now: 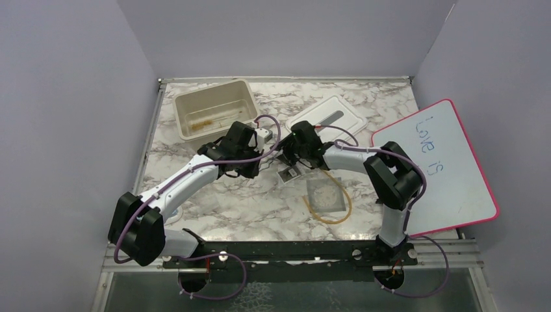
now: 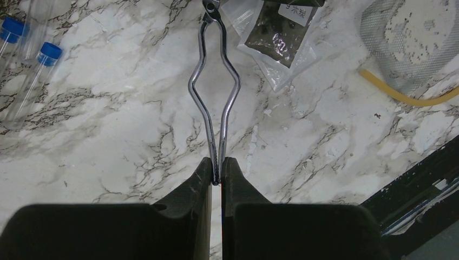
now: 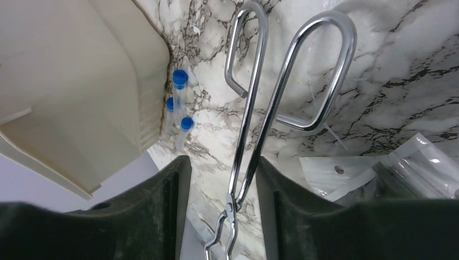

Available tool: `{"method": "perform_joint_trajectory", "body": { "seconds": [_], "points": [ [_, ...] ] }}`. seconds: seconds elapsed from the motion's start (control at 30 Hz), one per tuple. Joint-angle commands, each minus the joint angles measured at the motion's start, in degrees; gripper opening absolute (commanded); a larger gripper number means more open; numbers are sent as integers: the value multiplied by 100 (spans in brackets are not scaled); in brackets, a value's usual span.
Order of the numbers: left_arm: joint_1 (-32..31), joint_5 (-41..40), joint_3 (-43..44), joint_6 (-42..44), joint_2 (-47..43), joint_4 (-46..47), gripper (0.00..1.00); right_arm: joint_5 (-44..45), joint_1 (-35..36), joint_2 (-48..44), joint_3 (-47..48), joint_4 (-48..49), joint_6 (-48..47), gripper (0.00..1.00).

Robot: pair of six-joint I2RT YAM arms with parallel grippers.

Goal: Organize the chemistry lab equipment

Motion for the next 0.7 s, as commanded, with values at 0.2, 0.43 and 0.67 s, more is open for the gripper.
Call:
{"method": "perform_joint_trajectory", "body": {
  "seconds": [0.2, 0.43, 0.67],
  "points": [
    [-10, 196, -47, -96, -478, 198, 0, 468, 105, -329, -604, 1403, 270, 13],
    [-10, 76, 20, -186, -740, 242, 4, 527, 107, -818, -777, 2095, -285, 0],
    [-10, 465, 188, -321, -1237, 657, 50, 784, 110, -1836, -1271, 2859, -1178, 1]
  ]
}}
